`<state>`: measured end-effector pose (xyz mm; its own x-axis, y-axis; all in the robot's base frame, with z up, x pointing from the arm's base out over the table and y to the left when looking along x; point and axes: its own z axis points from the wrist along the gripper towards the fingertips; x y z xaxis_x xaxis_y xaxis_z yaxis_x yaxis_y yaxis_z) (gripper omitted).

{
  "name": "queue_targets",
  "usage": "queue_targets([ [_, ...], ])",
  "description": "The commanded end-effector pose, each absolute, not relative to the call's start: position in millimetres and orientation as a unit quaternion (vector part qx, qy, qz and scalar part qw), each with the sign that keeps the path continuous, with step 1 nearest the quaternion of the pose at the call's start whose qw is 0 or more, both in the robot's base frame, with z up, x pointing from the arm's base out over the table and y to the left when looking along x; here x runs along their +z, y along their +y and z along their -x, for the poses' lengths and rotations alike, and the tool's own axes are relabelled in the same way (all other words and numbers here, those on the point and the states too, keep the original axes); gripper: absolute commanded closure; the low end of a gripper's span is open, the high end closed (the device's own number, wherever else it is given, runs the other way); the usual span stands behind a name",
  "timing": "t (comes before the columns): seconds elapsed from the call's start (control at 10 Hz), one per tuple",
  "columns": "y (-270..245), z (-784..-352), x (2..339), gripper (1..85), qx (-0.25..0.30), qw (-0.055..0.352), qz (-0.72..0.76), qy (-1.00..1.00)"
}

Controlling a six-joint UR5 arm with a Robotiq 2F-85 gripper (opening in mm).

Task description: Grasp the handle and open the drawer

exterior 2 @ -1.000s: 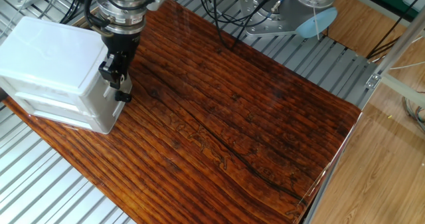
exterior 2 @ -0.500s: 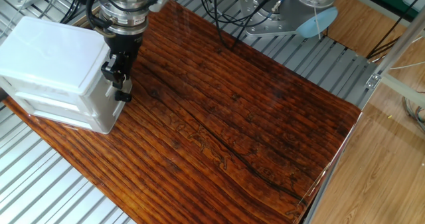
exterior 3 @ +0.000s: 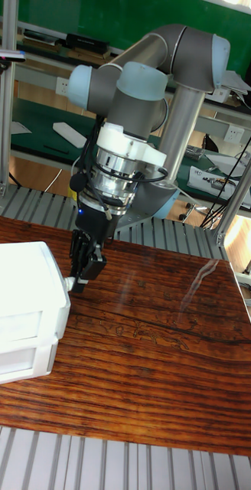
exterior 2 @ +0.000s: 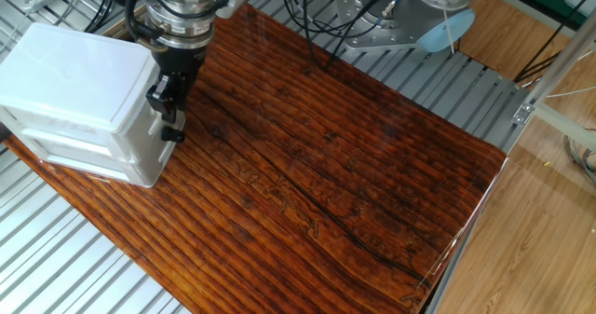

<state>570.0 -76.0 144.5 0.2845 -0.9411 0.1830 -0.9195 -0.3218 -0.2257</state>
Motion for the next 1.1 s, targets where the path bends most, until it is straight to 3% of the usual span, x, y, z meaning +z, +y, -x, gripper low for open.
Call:
queue_targets([
  [0.0,-73.5,-570.8,146.0,58.0,-0.145,0.044,0.796,0.587],
  [1.0,-65.7,-562.0,141.5,59.3,-0.130,0.047,0.783,0.606],
])
